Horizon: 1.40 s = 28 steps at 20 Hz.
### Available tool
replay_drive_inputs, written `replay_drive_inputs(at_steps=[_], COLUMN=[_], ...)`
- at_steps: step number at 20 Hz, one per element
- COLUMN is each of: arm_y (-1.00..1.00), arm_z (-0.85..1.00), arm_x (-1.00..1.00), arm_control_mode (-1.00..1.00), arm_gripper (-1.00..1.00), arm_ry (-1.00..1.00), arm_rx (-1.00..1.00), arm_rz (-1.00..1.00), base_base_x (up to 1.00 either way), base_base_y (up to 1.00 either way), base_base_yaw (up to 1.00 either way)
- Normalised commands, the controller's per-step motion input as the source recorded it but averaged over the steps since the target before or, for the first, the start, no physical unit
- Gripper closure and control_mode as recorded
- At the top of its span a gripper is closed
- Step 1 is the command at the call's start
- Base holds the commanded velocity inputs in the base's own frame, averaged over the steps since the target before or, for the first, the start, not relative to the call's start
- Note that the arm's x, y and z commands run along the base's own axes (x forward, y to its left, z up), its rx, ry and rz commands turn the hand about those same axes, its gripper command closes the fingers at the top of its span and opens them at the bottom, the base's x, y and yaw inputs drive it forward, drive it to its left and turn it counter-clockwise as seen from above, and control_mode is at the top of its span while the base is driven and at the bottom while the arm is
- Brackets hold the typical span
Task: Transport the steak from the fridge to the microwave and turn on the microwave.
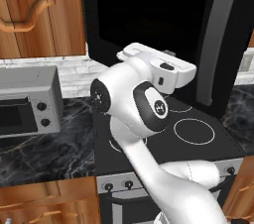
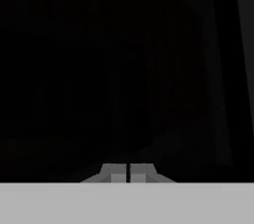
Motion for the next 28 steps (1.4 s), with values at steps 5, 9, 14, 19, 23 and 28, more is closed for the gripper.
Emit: replay_drive_inputs(at_steps=[5,9,14,19,23,28], arm_y=[-0.18,-0.11,-0.14,-0.18,-0.30,-0.30], arm_z=[0.07,0.09,0.21,0.07,0.00,0.00], arm_x=[0.52,0.50,0.53,0.46,0.52,0.62], arm_control_mode=[-1.00,-1.00,-1.00,-1.00,-1.00,-1.00], arm_gripper=[1.00,1.00,1.00,1.00,1.00,1.00], arm_ry=[0.00,0.00,0.00,0.00,0.00,0.00], arm_rx=[0.00,0.00,0.00,0.00,0.00,0.00], arm_rz=[0.07,0.08,0.06,0.06,0.10,0.18], base_base_x=[0.00,0.00,0.00,0.00,0.00,0.00], base_base_y=[0.00,0.00,0.00,0.00,0.00,0.00], base_base_yaw=[0.00,0.00,0.00,0.00,0.00,0.00])
